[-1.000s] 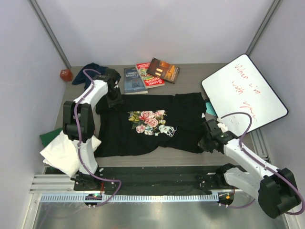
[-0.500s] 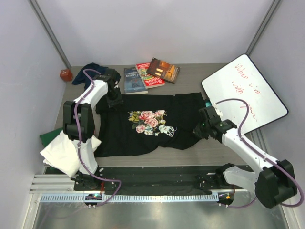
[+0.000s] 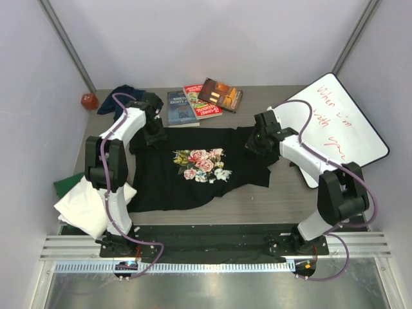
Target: Fold and stack the t-shirts
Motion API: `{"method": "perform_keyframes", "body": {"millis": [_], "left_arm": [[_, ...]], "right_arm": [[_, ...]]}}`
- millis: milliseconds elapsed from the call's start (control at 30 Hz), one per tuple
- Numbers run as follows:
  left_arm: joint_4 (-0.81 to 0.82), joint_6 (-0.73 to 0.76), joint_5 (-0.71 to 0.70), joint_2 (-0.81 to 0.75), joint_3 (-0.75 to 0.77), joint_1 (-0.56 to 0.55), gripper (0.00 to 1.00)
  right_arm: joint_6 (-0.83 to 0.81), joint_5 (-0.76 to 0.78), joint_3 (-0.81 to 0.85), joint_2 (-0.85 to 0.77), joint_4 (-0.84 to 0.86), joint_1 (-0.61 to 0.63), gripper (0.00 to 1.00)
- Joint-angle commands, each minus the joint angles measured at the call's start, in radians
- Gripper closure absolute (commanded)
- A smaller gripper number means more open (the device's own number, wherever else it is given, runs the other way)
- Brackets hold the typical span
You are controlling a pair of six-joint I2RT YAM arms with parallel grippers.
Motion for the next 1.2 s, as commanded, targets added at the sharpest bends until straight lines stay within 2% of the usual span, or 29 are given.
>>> {"method": "perform_keyframes", "body": {"millis": [0,200,500,533,600,633,800,933,1033,1167], "left_arm": [[-0.010,0.019,0.005,0.003,0.042,-0.004,0.65],[-0.012,0.020,0.005,0.008,0.045,-0.002,0.65],[-0.017,0.022,0.002,0.009,0.046,-0.002,0.65],[-0.017,0.022,0.002,0.009,0.046,-0.002,0.65],[-0.017,0.022,-0.003,0.009,0.042,-0.004,0.65],[-0.018,0.023,-0.004,0.006,0.039,-0.004,0.65],[-0.018,0.020,-0.001,0.012,0.042,-0.002,0.65],[-0.021,0.020,0.003,0.015,0.045,-0.004,0.65],[-0.015,0.019,0.010,0.008,0.042,-0.002,0.65],[-0.015,0.017,0.019,0.014,0.046,-0.004,0.65]], "right_arm": [[-0.041,-0.021,0.100,0.102,0.091,-0.023,0.99],[-0.060,-0.084,0.205,0.250,0.145,-0.032,0.99],[-0.098,-0.130,0.340,0.330,0.208,-0.032,0.98],[-0.116,-0.140,0.346,0.343,0.206,-0.032,0.81],[-0.135,-0.148,0.354,0.343,0.185,-0.032,0.60],[-0.144,-0.145,0.345,0.318,0.182,-0.033,0.57],[-0.240,-0.056,0.254,0.183,0.143,-0.032,0.52],[-0.314,0.070,0.226,0.074,0.002,-0.032,0.52],[-0.328,0.139,0.141,-0.015,-0.067,-0.033,0.51],[-0.305,0.180,0.059,-0.050,-0.137,-0.033,0.49]]}}
